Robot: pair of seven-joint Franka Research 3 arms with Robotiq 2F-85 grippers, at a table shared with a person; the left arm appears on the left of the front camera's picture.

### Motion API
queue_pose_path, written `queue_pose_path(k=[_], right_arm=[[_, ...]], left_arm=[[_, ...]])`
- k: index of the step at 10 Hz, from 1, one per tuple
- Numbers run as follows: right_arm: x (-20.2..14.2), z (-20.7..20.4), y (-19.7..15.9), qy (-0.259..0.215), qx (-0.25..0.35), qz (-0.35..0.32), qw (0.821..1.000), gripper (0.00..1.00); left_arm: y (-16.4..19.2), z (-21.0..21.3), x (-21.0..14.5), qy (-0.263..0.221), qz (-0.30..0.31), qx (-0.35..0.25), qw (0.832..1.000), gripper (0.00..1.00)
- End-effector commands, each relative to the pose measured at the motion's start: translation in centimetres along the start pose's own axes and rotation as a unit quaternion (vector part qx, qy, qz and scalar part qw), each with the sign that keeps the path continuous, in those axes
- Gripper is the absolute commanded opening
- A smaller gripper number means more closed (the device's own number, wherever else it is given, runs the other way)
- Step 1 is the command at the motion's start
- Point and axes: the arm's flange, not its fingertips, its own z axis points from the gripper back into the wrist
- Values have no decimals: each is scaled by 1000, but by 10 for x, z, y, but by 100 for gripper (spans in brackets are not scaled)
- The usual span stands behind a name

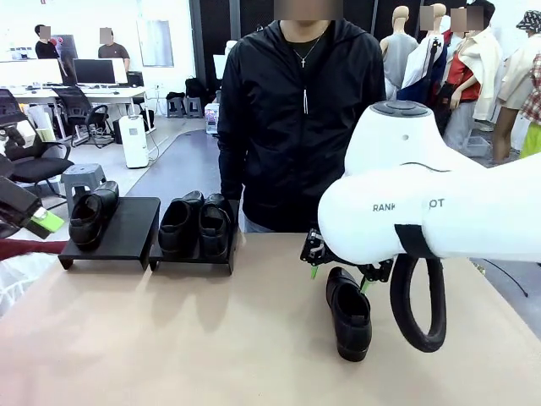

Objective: Organize the shoes by placing them on the stand.
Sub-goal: Pick up one Shoe and place it in the middle of the table.

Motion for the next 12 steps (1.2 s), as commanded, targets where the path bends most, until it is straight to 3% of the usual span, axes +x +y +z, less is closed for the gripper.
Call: queue_pose_path(k=[1,3,5,6,8,9,12], right_arm=[[-11,15,-5,15,38,41,998,100],[-3,5,1,5,11,10,1000,100],[17,-44,13,2,-44,-3,999,100],[20,-64,13,33,-46,35,998,100],[35,-106,7,70,-76,46,994,100],[39,-123,6,104,-66,56,991,100],[39,-137,5,92,-39,74,992,100]], left_arm=[[1,2,-1,-7,-11,-10,1000,100],[1,2,-1,-7,-11,-10,1000,100],[1,2,-1,-7,-11,-10,1000,100],[1,2,-1,-7,-11,-10,1000,100],[1,2,-1,-7,-11,-10,1000,100],[1,2,-1,-7,-11,-10,1000,100],[1,2,-1,-7,-11,-10,1000,100]])
